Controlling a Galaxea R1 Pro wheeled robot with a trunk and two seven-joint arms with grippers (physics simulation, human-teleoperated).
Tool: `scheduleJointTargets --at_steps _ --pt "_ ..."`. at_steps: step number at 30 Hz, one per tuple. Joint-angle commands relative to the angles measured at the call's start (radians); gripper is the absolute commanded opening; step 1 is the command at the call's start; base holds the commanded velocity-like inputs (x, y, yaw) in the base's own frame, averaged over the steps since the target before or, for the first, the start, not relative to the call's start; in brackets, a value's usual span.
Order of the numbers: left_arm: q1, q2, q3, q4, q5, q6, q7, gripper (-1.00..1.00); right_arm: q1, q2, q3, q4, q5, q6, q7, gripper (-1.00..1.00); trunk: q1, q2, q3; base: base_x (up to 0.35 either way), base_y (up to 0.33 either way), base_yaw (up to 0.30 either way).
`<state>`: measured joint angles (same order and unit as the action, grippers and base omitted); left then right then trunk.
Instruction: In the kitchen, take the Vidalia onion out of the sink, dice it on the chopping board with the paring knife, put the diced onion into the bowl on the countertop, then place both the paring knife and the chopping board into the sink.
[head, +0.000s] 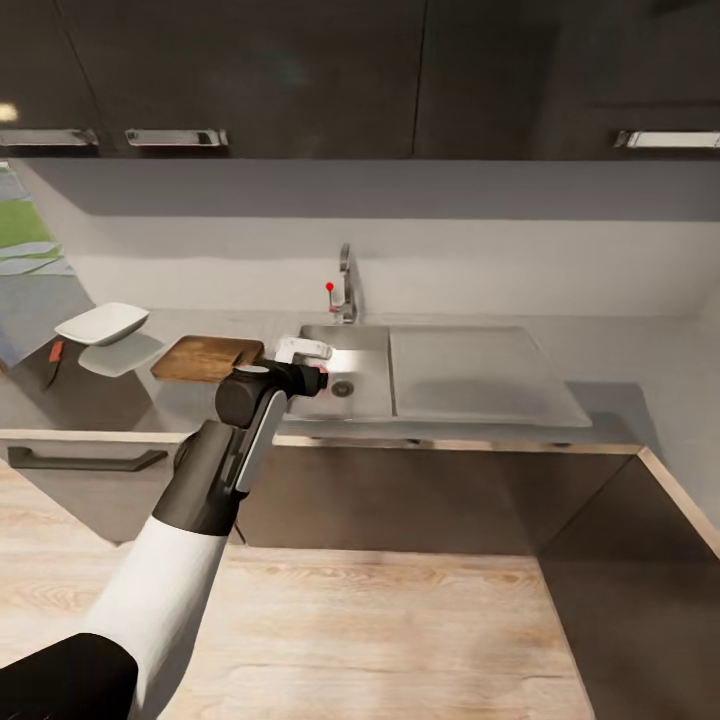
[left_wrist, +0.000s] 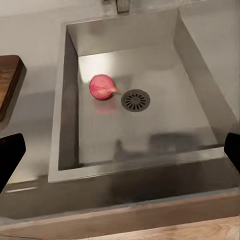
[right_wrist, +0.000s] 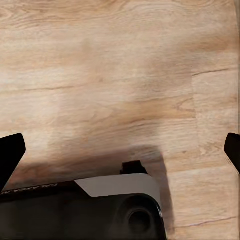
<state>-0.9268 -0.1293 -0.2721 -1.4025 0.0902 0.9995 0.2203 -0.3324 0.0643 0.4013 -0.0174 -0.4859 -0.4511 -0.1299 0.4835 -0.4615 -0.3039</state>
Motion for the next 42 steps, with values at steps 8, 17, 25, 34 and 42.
scheduleJointTargets --at_steps 8,17,25,34,42 --pt "0.0 0.003 0.0 0.029 0.005 0.001 0.011 1.0 -0.001 0.0 0.009 0.0 -0.006 0.009 -0.003 1.0 0.001 -0.002 -0.002 0.286 -0.066 0.0" --pt "0.0 0.003 0.001 0.069 0.005 -0.001 0.011 1.0 -0.001 -0.001 0.008 0.0 -0.007 0.009 -0.006 1.0 0.001 -0.002 -0.002 0.284 -0.002 0.0" --pt "0.002 0.003 0.001 0.096 0.005 -0.001 0.011 1.0 -0.001 -0.001 0.008 0.0 -0.006 0.011 -0.009 1.0 0.001 -0.002 -0.002 0.278 0.0 0.0" --pt "0.002 0.003 0.001 0.137 0.008 -0.002 0.01 1.0 -0.001 -0.001 0.008 0.0 -0.007 0.024 -0.01 1.0 0.001 -0.002 -0.002 0.134 0.0 0.0" --pt "0.002 0.002 0.001 0.151 0.012 -0.002 0.007 1.0 -0.001 -0.001 0.008 0.0 -0.007 0.025 -0.011 1.0 0.001 -0.002 -0.002 0.005 0.0 0.0"
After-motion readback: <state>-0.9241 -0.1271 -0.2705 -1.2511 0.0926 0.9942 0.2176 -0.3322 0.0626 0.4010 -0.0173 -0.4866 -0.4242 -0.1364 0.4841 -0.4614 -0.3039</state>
